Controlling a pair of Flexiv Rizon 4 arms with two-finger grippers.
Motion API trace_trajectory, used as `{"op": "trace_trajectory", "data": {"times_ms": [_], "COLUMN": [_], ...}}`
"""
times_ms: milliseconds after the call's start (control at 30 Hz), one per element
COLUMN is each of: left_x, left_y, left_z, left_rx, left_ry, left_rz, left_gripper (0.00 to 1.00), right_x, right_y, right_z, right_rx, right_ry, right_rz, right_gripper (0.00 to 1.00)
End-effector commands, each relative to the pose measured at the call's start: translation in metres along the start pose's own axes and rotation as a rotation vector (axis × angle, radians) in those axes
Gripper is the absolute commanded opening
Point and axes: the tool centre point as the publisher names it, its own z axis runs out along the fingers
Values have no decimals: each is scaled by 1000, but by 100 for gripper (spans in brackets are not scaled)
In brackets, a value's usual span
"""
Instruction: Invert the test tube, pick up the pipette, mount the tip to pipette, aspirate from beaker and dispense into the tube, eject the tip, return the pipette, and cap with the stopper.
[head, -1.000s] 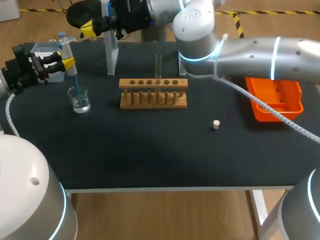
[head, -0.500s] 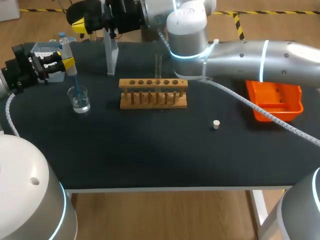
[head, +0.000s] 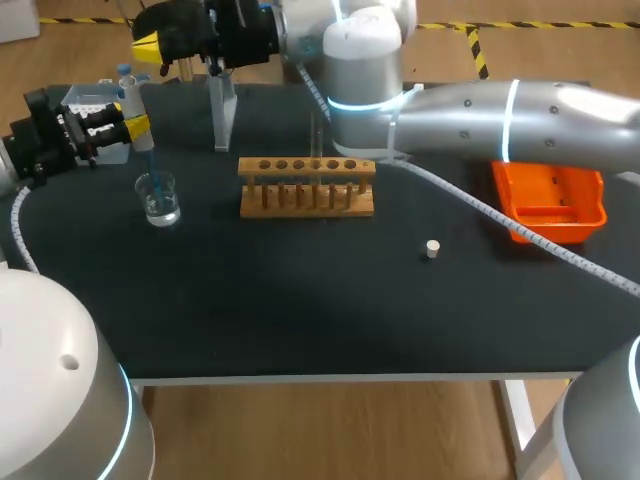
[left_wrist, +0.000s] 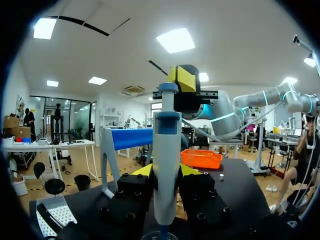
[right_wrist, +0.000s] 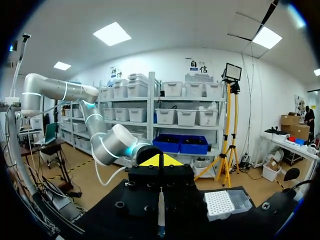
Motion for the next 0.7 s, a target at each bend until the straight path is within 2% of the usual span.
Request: {"op": "trace_trajectory", "data": {"times_ms": [33,700], "left_x": [-1,-1], "left_y": [1,1], "left_z": [-1,-1], "left_rx": [4,4], "left_ry": [6,6], "left_rz": [1,1], "left_gripper": [0,0], "right_x": [-10,-19], "right_y": [-2,-7], "right_z": [11,29], "right_rx": [-4,-7], "right_ry": [21,55], "right_rz": [-1,35], "right_gripper": [0,0]}}
